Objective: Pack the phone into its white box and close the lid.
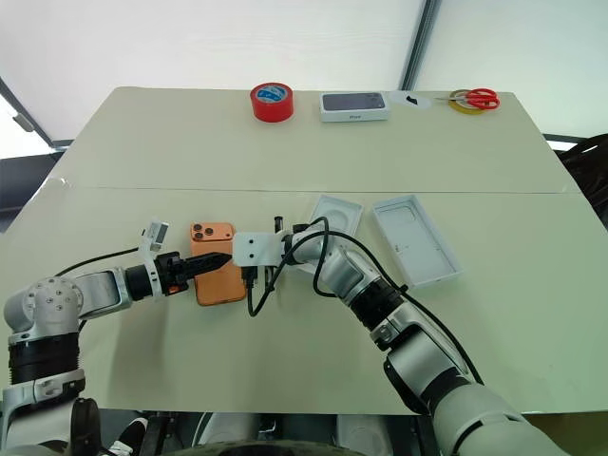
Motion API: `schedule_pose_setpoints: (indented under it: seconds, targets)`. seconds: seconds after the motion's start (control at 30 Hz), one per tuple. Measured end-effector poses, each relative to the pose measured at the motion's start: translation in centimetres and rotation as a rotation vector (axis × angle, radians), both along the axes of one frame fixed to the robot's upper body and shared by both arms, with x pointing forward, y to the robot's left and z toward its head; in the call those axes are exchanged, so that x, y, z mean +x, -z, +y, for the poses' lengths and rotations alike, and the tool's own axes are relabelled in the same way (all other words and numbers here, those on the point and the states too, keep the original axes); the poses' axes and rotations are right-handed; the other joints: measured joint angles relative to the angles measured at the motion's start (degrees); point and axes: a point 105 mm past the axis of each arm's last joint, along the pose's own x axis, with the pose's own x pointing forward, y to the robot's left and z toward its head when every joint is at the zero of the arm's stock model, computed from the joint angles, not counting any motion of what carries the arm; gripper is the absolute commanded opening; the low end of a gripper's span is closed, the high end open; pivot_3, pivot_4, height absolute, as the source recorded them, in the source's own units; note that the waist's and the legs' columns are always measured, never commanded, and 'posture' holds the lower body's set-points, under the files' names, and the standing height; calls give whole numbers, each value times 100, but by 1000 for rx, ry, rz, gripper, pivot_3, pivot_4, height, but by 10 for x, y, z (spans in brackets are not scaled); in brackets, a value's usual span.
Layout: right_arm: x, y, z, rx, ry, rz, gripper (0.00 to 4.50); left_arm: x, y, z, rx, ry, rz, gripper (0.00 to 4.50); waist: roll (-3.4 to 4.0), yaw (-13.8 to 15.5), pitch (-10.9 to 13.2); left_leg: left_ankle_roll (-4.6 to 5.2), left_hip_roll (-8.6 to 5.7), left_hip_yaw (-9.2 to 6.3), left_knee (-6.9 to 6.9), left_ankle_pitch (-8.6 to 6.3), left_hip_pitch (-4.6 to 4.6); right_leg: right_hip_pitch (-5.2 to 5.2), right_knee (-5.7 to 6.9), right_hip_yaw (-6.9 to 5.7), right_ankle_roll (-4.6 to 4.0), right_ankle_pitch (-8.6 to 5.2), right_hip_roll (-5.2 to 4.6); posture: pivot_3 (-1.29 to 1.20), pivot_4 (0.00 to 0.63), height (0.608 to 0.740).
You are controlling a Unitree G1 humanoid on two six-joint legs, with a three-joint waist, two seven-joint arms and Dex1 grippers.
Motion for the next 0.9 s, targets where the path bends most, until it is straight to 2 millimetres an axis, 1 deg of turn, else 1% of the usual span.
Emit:
schedule_pose_setpoints:
  seconds: [0.03,0.07,0.1,0.17,0.2,0.23,0.27,0.33,0.5,0.57,0.6,0.7,0.73,0.8,0.9]
  targets:
    - [0,0,0,0,0,0,31,0,0,0,-11,-4,1,2594,0,1,0,0,0,0,0,0,0,0,0,0,0,0,0,0,150,740]
    - [0,0,0,0,0,0,0,0,1,-1,-24,-9,4,2067,0,5,0,0,0,-1,0,0,0,1,0,-1,0,0,0,0,150,740]
    - [0,0,0,0,0,-1,0,1,3,-1,-36,-18,12,1810,0,6,0,0,0,-1,0,0,0,1,0,-1,0,0,0,0,150,740]
    - [0,0,0,0,-1,-2,0,0,8,-6,-78,-26,41,844,-2,7,1,0,0,-1,0,0,-1,0,0,-1,0,0,-1,0,150,740]
    - [0,0,0,0,-1,-2,0,0,6,-7,-96,-23,39,335,-2,7,1,0,0,-1,0,0,-1,0,0,-1,0,0,0,0,150,740]
    - [0,0,-1,0,-1,-3,0,-2,0,-11,-141,-4,22,50,-2,15,1,0,0,-2,1,0,0,2,0,-2,0,0,0,0,150,740]
    - [0,0,-1,-1,-1,-4,0,-1,-1,-11,-144,-4,26,50,-2,13,1,-2,0,-3,0,1,0,2,0,-3,0,0,0,0,150,740]
    - [0,0,0,-2,-3,-5,0,-2,3,-7,-161,-26,59,50,-3,-20,1,-2,0,-3,0,1,-1,0,0,-3,0,0,0,0,150,740]
    - [0,-1,0,4,-6,-3,0,-2,1,-1,-209,-49,84,50,-3,-61,2,-3,0,-5,-4,1,-1,0,-1,-6,0,0,0,0,150,740]
    - [-1,-5,-1,39,1,29,0,-3,0,1,-219,-57,85,50,-8,-70,5,-3,0,-5,-4,1,-3,-1,-1,-6,0,0,0,0,150,740]
    - [-1,-10,-1,78,6,61,0,-3,0,2,-219,-60,79,50,-8,-69,8,-3,0,-5,-4,1,-4,-2,-1,-7,0,0,0,0,150,740]
    - [-6,-35,-8,205,-23,178,793,-1,-5,4,-199,-86,20,0,-16,-75,14,-3,1,-6,-7,1,-5,-2,-6,-8,0,0,0,0,150,740]
    - [-11,-43,-13,237,-62,197,1271,-1,-9,4,-192,-85,-20,0,-17,-60,16,-4,1,-8,-9,1,-6,0,-10,-10,0,0,0,0,150,740]
    - [-15,-48,-29,225,-95,188,2287,0,-17,2,-174,-76,-75,0,-17,-35,16,-3,-2,-11,-9,0,-6,4,-16,-12,0,0,-3,0,150,740]
    - [-18,-35,-58,164,-69,195,2287,2,-22,3,-165,-80,-112,0,-17,-42,16,-2,-3,-10,-10,-1,-6,6,-21,-12,0,0,-5,0,150,740]
